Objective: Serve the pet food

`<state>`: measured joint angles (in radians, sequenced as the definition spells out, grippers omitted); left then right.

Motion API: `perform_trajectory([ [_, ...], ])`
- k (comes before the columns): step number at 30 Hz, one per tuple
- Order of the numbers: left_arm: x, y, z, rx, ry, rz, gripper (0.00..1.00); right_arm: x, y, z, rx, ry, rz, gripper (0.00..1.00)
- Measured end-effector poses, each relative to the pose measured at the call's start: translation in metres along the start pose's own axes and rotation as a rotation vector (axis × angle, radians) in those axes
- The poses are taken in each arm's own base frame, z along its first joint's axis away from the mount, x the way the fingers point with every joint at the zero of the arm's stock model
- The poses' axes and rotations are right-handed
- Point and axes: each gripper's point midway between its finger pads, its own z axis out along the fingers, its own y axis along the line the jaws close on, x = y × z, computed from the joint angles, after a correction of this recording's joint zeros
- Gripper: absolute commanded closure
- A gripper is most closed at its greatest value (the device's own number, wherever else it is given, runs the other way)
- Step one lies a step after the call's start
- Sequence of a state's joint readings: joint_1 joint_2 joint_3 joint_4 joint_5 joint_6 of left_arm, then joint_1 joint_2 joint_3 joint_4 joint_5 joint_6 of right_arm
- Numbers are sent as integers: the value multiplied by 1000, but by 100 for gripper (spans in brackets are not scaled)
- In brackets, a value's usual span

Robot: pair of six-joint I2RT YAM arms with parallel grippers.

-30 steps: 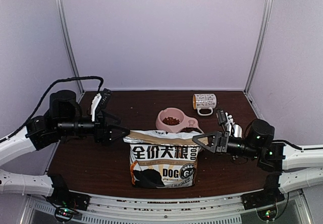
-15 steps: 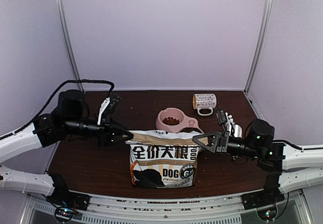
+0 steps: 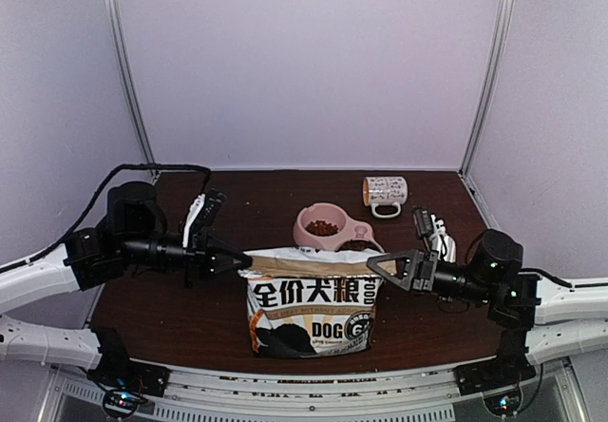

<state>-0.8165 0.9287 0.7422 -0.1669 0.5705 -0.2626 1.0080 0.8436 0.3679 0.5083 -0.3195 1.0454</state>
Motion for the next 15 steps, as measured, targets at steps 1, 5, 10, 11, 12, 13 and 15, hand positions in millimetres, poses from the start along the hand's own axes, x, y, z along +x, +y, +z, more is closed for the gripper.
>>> perform_trajectory([
  [1, 1, -2, -1, -1, -20, 6, 100, 1, 1, -1, -7, -3, 0, 100],
  [5, 5, -9, -5, 12, -97, 11, 100, 6, 2, -5, -38, -7, 0, 100],
  [10, 5, -11, -4, 25, -121, -11, 100, 6, 2, -5, -42, -10, -12, 100],
  [11, 4, -11, -4, 25, -117, -13, 100, 6, 2, -5, -34, -7, -25, 100],
  [12, 3, -10, -3, 22, -110, -15, 100, 5, 2, -4, -18, -1, -39, 98],
  [13, 3, -9, -3, 17, -99, -17, 100, 4, 2, -3, 1, 7, -58, 89],
  [15, 2, -6, -3, 5, -78, -16, 100, 1, 3, -1, 48, 34, -113, 69],
])
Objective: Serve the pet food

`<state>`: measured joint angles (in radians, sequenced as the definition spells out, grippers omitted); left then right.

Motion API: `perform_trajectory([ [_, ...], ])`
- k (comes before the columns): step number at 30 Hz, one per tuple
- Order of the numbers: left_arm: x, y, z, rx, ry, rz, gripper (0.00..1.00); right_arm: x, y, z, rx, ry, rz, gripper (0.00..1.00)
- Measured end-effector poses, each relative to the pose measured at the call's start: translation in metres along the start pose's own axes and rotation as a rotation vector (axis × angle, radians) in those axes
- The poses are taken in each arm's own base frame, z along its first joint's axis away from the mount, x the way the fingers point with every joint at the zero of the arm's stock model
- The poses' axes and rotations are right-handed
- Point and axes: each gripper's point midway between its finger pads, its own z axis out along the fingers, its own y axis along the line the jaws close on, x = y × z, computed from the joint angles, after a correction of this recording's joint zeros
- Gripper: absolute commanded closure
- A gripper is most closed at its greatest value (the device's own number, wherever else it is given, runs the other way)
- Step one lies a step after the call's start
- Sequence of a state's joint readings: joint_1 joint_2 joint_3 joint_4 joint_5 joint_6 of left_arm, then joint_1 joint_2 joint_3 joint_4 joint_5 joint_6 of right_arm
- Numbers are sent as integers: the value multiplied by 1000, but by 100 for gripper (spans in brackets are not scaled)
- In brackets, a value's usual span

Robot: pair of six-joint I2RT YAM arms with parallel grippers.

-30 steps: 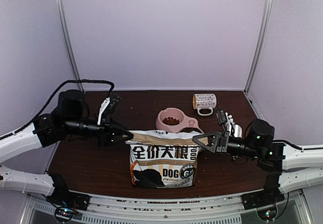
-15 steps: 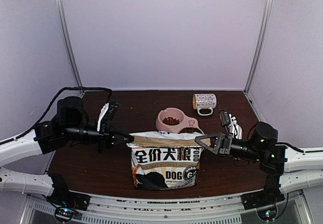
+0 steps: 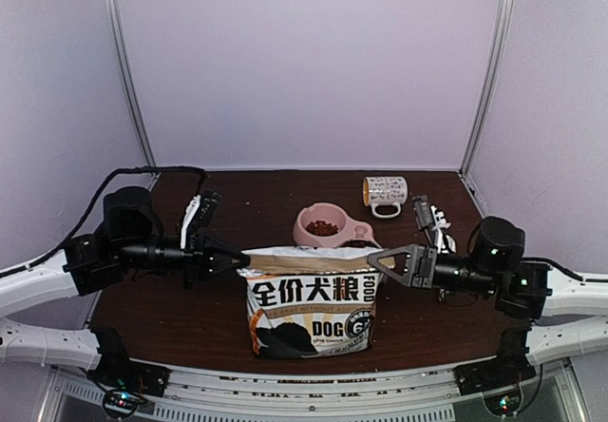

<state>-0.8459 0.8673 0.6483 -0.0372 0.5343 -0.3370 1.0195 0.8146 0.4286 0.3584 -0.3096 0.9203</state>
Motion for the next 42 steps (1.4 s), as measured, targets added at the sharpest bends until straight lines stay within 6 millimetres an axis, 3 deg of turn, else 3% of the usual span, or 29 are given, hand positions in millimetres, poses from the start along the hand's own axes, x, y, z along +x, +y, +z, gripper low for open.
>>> perform_trajectory([
  [6, -7, 21, -4, -79, 60, -7, 100, -39, 43, -6, 48, 31, -222, 38],
  [9, -8, 25, -6, -89, 84, -1, 100, -59, 65, -11, 41, 25, -312, 34],
  [11, -8, 26, -7, -87, 93, 1, 100, -69, 67, -10, 53, 33, -359, 32],
  [14, -8, 27, -8, -78, 99, 0, 100, -74, 55, -8, 84, 68, -391, 30],
  [19, -7, 26, -9, -66, 101, 2, 100, -59, 17, 4, 170, 189, -364, 30],
  [24, -7, 24, -9, -52, 103, 8, 100, -44, -2, 12, 199, 273, -328, 31],
  [28, -7, 23, -9, -47, 104, 15, 100, -38, -5, 15, 191, 304, -314, 47],
  [31, -6, 24, -9, -47, 105, 19, 100, -32, -7, 18, 177, 331, -302, 51],
  [37, -6, 25, -10, -49, 106, 17, 100, -24, -13, 19, 155, 326, -282, 43],
  [42, -6, 25, -11, -50, 106, 18, 100, 8, -44, 9, 187, 362, -182, 35],
])
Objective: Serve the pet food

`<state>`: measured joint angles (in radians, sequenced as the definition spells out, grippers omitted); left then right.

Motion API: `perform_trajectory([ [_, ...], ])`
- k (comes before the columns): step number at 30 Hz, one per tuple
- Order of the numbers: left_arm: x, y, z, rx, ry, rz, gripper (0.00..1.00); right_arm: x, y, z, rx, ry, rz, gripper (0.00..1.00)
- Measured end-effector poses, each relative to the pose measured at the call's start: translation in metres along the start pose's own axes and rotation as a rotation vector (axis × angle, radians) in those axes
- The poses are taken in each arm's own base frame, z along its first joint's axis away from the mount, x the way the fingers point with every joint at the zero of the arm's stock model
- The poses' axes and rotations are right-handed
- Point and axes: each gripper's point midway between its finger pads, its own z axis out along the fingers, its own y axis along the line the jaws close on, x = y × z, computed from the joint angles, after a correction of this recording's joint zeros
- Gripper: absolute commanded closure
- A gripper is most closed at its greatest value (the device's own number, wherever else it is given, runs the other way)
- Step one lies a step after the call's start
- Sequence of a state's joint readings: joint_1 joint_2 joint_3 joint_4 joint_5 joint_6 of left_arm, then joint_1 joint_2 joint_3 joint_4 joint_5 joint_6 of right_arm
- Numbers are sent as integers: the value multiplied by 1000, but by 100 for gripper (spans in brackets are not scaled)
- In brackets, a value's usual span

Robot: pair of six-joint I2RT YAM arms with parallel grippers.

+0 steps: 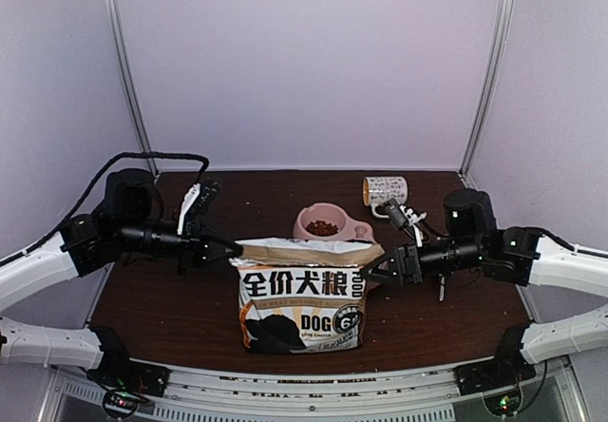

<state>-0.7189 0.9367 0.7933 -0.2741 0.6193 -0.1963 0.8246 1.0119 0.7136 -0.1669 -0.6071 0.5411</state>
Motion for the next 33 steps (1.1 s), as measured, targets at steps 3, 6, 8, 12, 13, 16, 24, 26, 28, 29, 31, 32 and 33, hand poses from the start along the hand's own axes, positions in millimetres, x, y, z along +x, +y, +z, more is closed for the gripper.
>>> perform_trajectory([
  [3, 1, -1, 0, 5, 3, 2, 100, 10, -5, 0, 6, 21, 37, 31],
  [6, 1, 0, 0, 3, 5, 4, 100, 4, 4, -4, -12, 17, 35, 29],
  [8, 1, 1, -1, 1, 6, 7, 100, -11, 19, -10, -34, 0, 16, 28],
  [12, 2, 0, -1, 3, 10, 12, 100, -55, 54, -30, -69, -88, -74, 27],
  [13, 2, 0, -2, 3, 10, 14, 100, -64, 60, -35, -72, -107, -92, 27],
  [16, 2, -1, -2, 3, 11, 17, 100, -82, 71, -45, -77, -149, -133, 27],
  [24, 3, -1, -2, 3, 13, 19, 100, -73, 36, -19, -2, -70, -83, 48],
  [26, 3, -1, -2, 3, 14, 20, 100, -62, 28, -13, 3, -37, -57, 51],
  [28, 3, -1, -3, 2, 14, 21, 100, -48, 20, -7, -4, -4, -31, 53],
  [29, 3, -1, -3, 2, 14, 21, 100, -42, 18, -5, -10, 7, -16, 55],
  [31, 3, -1, -3, 3, 15, 23, 100, -36, 17, -2, -30, 15, -3, 56],
  [32, 4, -1, -3, 2, 16, 23, 100, -35, 18, -1, -40, 13, 2, 57],
  [33, 4, -1, -3, 3, 16, 24, 100, -35, 18, 0, -46, 9, 3, 56],
])
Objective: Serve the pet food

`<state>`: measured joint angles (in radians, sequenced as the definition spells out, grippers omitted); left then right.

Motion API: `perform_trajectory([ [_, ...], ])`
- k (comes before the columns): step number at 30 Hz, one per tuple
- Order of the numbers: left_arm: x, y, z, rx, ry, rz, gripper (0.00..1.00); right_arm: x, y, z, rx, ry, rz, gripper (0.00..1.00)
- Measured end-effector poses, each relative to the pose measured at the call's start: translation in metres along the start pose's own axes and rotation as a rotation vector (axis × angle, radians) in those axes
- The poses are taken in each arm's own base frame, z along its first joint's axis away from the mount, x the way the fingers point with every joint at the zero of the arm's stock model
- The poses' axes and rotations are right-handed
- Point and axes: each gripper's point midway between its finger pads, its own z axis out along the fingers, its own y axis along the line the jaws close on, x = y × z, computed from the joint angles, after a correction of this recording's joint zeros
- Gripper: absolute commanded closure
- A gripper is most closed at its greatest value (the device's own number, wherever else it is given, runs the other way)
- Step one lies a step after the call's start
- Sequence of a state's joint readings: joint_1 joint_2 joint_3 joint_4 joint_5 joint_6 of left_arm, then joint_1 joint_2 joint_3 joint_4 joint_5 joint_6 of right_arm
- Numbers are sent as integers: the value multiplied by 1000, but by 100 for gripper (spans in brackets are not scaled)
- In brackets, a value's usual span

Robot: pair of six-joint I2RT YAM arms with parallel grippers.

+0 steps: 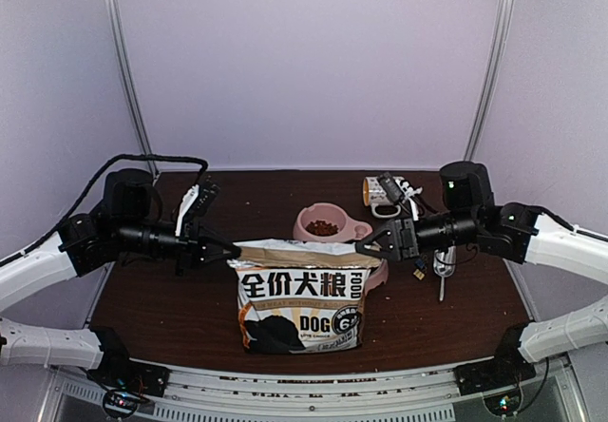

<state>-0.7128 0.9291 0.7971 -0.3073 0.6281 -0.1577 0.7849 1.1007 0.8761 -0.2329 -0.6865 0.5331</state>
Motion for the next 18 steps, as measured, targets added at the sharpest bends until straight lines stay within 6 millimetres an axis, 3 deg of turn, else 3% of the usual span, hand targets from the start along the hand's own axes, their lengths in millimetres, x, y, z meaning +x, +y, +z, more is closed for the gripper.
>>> perform_trajectory([
  [7, 0, 1, -1, -4, 1, 1, 100, 4, 0, 4, -26, -6, 7, 45],
  [15, 0, 1, -1, -2, 0, 0, 100, 8, 0, 9, -41, -6, -12, 48],
  [18, 0, 1, -1, -2, 0, 0, 100, 8, -1, 10, -42, -7, -20, 44],
])
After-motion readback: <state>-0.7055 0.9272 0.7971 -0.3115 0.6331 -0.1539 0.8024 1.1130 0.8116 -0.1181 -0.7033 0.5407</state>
